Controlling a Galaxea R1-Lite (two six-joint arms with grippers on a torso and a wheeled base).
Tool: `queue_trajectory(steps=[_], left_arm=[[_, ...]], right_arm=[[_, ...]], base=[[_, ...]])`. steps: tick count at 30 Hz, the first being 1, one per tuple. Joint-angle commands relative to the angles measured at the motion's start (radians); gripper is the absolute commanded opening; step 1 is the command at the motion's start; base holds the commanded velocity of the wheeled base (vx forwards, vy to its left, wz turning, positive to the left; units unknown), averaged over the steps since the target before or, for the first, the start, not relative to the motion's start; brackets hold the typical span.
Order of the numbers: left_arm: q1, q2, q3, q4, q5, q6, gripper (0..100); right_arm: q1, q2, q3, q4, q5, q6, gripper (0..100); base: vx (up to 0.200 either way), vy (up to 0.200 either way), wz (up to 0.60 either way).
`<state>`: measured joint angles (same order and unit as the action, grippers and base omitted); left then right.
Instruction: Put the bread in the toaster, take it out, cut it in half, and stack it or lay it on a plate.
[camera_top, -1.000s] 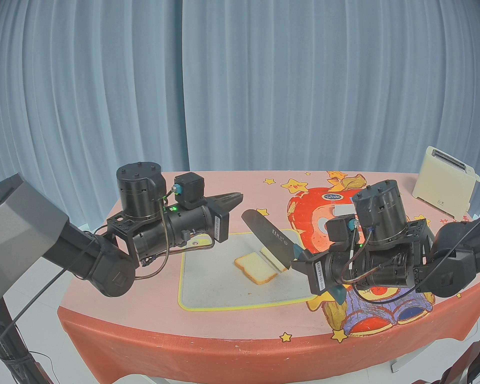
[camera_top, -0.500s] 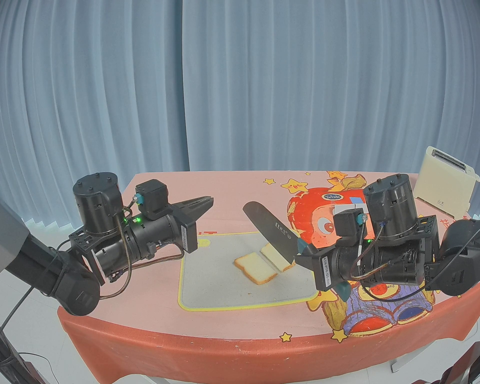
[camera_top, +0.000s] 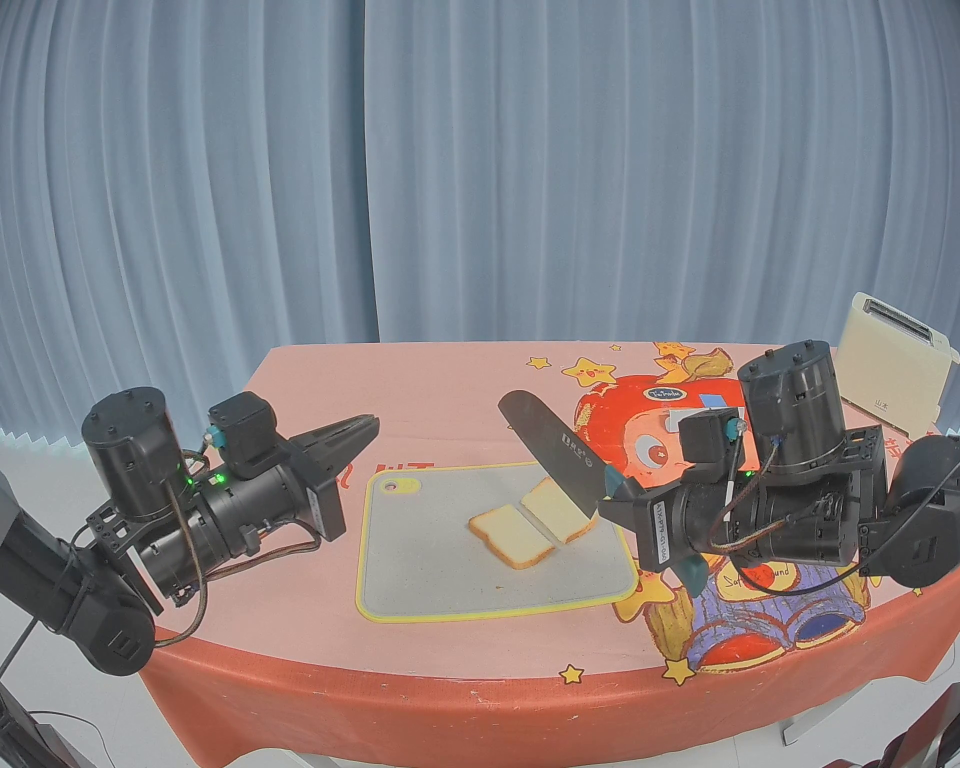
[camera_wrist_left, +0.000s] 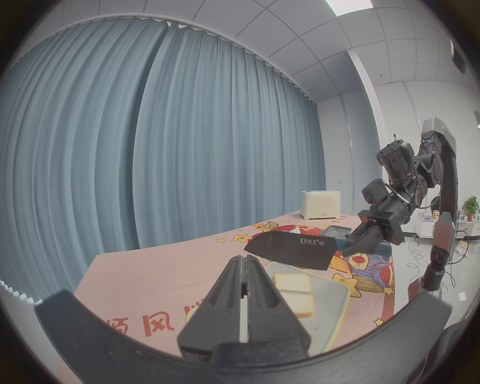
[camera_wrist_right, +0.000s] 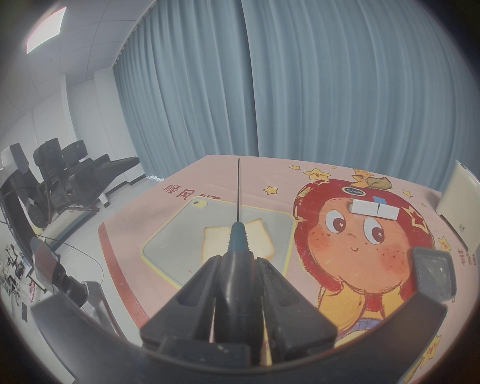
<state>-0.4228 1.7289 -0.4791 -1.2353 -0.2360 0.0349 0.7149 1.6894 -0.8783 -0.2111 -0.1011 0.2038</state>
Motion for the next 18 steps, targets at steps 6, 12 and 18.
queue_trajectory(steps=[6,12,18], left_arm=[[0.033,-0.111,0.071,-0.001,0.001,-0.001,0],[0.056,-0.121,0.080,-0.001,0.003,0.000,0],[0.102,-0.187,0.113,-0.001,0.004,0.000,0]], right_arm=[[0.009,-0.050,0.010,0.001,-0.040,0.003,0],[-0.008,-0.097,0.061,0.001,-0.046,0.031,0],[-0.075,-0.111,0.071,-0.001,-0.054,0.020,0]], base=[[0.000,0.000,0.00],[0.000,0.000,0.00],[0.000,0.000,0.00]])
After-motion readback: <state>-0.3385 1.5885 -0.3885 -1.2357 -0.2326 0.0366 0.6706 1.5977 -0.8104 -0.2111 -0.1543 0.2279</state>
